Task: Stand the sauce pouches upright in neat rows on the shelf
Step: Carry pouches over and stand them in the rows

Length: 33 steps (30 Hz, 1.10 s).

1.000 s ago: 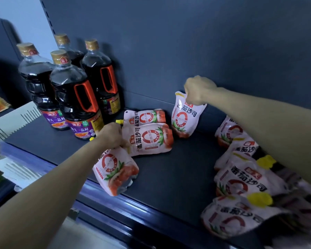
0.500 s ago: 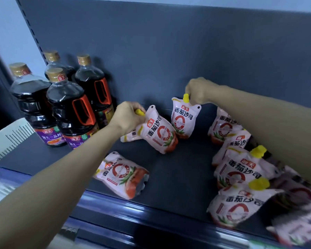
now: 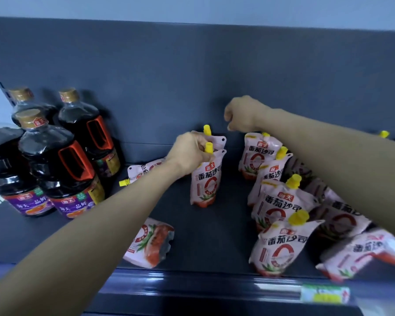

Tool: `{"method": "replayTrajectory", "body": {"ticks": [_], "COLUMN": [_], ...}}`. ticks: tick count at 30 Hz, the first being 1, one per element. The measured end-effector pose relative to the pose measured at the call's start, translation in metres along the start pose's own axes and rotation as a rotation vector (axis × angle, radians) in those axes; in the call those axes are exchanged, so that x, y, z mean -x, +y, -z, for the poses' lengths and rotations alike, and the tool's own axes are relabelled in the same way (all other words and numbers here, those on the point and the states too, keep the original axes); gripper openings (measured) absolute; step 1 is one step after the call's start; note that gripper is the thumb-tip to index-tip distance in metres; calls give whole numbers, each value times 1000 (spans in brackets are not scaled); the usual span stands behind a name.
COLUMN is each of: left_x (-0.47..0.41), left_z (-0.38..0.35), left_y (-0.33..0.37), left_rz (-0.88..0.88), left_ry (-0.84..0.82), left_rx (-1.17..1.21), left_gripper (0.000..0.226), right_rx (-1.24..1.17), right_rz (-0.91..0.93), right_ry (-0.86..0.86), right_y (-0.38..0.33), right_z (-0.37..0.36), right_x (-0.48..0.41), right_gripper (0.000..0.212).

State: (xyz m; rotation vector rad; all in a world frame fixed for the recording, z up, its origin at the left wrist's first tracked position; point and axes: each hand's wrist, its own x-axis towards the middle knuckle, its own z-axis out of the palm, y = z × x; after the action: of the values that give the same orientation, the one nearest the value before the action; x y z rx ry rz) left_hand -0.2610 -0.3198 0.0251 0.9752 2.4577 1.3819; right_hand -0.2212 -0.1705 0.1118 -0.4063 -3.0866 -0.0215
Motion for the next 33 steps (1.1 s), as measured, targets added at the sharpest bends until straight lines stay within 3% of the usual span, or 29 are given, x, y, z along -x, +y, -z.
{"method": "replayTrajectory", "body": {"ticks": [8, 10, 13, 16, 25, 33], "left_x": [11, 19, 32, 44, 81, 116], "left_z": [20, 37, 65, 94, 158, 162], "left_y": [7, 11, 19, 29, 55, 53], "left_rz": [-11, -50, -193, -285, -328, -249], "left_ry": [-147, -31, 246, 411, 691, 806], "left_rx": [-12, -50, -265, -450, -744, -819], "left_gripper": [26, 33, 40, 42, 50, 51], "right_rx": [-35, -58, -50, -16, 37, 65], "right_rz": [42, 76, 150, 233, 470, 618], "right_ry": [81, 124, 211, 291, 501, 500], "right_y": [-14, -24, -42, -64, -121, -152], "right_z": [6, 10, 17, 28, 61, 47], "right_x": [7, 7, 5, 4, 7, -12], "right_gripper": [28, 32, 41, 46, 50, 50]}}
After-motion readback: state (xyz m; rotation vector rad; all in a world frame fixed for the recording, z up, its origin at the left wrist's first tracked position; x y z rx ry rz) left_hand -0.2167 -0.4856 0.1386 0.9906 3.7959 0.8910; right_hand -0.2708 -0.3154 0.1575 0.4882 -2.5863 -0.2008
